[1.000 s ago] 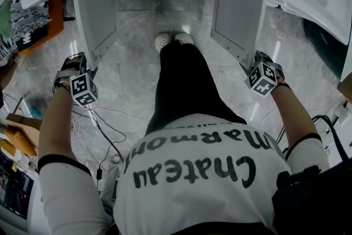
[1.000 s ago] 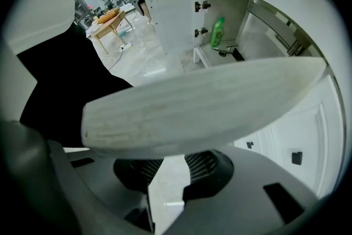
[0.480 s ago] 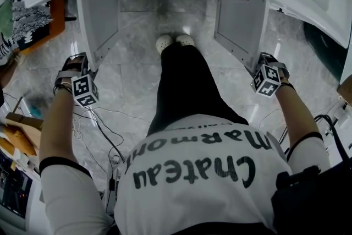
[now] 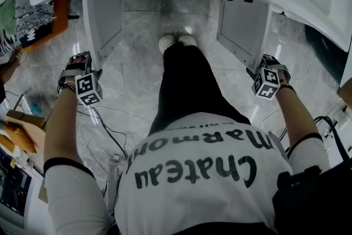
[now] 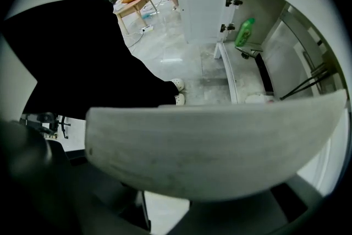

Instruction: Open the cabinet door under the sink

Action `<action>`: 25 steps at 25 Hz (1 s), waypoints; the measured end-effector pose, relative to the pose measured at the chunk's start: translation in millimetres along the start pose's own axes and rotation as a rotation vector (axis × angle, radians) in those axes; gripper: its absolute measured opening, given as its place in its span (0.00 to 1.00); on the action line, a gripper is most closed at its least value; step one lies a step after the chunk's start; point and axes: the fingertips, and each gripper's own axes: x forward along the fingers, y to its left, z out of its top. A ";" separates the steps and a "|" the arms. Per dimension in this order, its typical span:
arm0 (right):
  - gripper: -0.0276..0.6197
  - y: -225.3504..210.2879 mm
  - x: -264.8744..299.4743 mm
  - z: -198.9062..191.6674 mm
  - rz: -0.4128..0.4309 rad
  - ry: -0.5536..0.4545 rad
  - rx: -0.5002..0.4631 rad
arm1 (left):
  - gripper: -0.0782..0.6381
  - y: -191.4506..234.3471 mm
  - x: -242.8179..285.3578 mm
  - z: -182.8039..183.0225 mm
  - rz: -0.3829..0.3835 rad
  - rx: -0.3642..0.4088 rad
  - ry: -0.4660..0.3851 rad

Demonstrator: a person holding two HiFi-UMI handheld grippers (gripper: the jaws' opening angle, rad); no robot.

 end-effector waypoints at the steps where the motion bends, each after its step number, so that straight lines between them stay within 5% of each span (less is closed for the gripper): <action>1: 0.31 -0.6 -0.1 0.9 -0.001 -0.002 0.019 | 0.52 -0.4 -0.6 0.8 0.002 -0.029 0.000; 10: 0.35 0.0 3.9 2.6 -0.036 0.028 0.129 | 0.55 4.9 -1.4 3.8 0.101 -0.343 -0.004; 25: 0.35 -4.2 -5.2 -5.2 -0.072 0.095 0.186 | 0.55 7.5 2.3 -13.6 0.135 -0.474 0.046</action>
